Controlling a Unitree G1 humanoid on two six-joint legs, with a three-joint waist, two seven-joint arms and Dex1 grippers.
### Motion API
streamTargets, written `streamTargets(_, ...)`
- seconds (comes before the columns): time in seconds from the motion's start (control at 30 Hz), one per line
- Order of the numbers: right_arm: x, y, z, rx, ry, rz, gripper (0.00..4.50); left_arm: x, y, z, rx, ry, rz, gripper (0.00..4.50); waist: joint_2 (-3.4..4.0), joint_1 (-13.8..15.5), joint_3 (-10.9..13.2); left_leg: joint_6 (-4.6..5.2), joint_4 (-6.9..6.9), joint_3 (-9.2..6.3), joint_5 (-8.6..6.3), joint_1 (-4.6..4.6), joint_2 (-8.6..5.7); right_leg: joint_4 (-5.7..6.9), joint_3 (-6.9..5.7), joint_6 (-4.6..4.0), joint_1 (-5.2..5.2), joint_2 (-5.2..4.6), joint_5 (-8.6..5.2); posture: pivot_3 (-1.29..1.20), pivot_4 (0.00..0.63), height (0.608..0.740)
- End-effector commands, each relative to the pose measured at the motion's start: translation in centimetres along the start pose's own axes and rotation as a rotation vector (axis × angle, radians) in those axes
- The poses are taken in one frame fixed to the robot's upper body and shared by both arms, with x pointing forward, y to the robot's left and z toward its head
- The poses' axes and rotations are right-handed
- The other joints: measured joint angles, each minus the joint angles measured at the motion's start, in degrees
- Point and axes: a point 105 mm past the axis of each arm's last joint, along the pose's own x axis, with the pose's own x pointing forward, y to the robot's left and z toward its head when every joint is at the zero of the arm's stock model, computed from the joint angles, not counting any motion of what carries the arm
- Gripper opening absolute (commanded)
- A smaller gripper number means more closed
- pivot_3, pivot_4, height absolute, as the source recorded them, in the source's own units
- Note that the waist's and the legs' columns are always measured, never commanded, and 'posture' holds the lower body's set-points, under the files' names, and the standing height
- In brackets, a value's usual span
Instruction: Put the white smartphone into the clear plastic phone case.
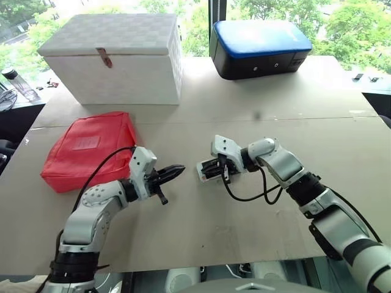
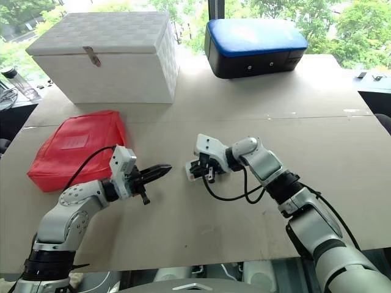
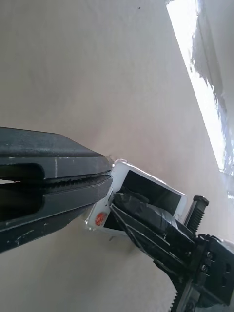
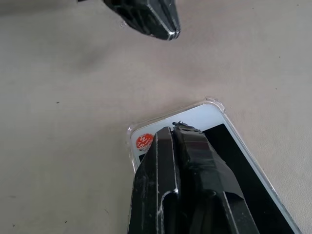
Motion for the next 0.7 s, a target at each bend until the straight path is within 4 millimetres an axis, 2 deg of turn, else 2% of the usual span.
streamTargets(0.03, -2.4, 0.4, 1.8, 0.03, -0.108, -0.015, 0.0, 0.0, -0.8, -0.2, 0.049, 0.004, -0.023, 0.05, 0.04, 0.2, 0.1, -0.04, 0.0, 0.0, 0.02, -0.07, -0.01, -0.01, -0.01, -0.07, -0.02, -0.02, 0.04, 0.0, 0.15, 0.74)
streamTargets(0.1, -3.9, 0.4, 3.0, 0.014, -0.15, -0.051, 0.0, 0.2, -1.0, -0.6, 0.047, 0.017, -0.034, 0.05, 0.08, 0.3, 0.1, -0.04, -0.01, 0.01, 0.02, -0.18, -0.08, -0.07, -0.04, -0.07, -0.06, -0.12, 0.04, 0.0, 0.15, 0.74)
streamTargets(0.17, -5.7, 0.2, 3.4, -0.023, -0.141, -0.127, 0.0, 0.5, -1.1, -1.1, 0.041, 0.031, -0.044, 0.05, 0.1, 0.2, 0.2, -0.03, -0.01, 0.03, 0.02, -0.2, -0.11, -0.13, -0.03, -0.07, -0.07, -0.14, 0.04, 0.0, 0.15, 0.74)
streamTargets(0.3, -9.8, -1.5, 0.8, -0.081, 0.033, -0.351, 0.0, 1.2, -1.2, -2.0, 0.034, 0.059, -0.059, 0.05, 0.1, 0.8, 0.2, 0.01, -0.04, 0.01, -0.01, -0.2, -0.11, -0.15, -0.12, -0.01, -0.06, -0.14, 0.0, 0.0, 0.15, 0.74)
streamTargets(0.4, -11.2, -1.6, -1.2, -0.092, 0.135, -0.405, 0.0, 1.6, -1.5, -2.4, 0.037, 0.072, -0.085, 0.05, 0.11, 1.1, 0.2, 0.2, -0.05, 0.03, -0.13, -0.2, -0.11, -0.17, -0.13, 0.14, -0.07, -0.14, -0.09, 0.0, 0.15, 0.74)
streamTargets(0.57, -11.3, -2.2, -2.8, -0.085, 0.198, -0.45, 0.0, 2.2, -1.5, -2.4, 0.054, 0.089, -0.113, 0.05, 0.17, 1.2, 0.2, 0.28, -0.05, 0.02, -0.16, -0.16, -0.05, -0.13, -0.15, 0.18, -0.09, -0.09, -0.11, 0.0, 0.15, 0.74)
streamTargets(0.7, -9.6, -1.7, -2.2, -0.089, 0.168, -0.403, 0.0, 2.8, -1.9, -1.5, 0.066, 0.083, -0.129, 0.05, 0.17, 1.3, 0.2, 0.29, -0.04, 0.02, -0.17, -0.16, -0.05, -0.14, -0.14, 0.19, -0.08, -0.09, -0.11, 0.0, 0.15, 0.74)
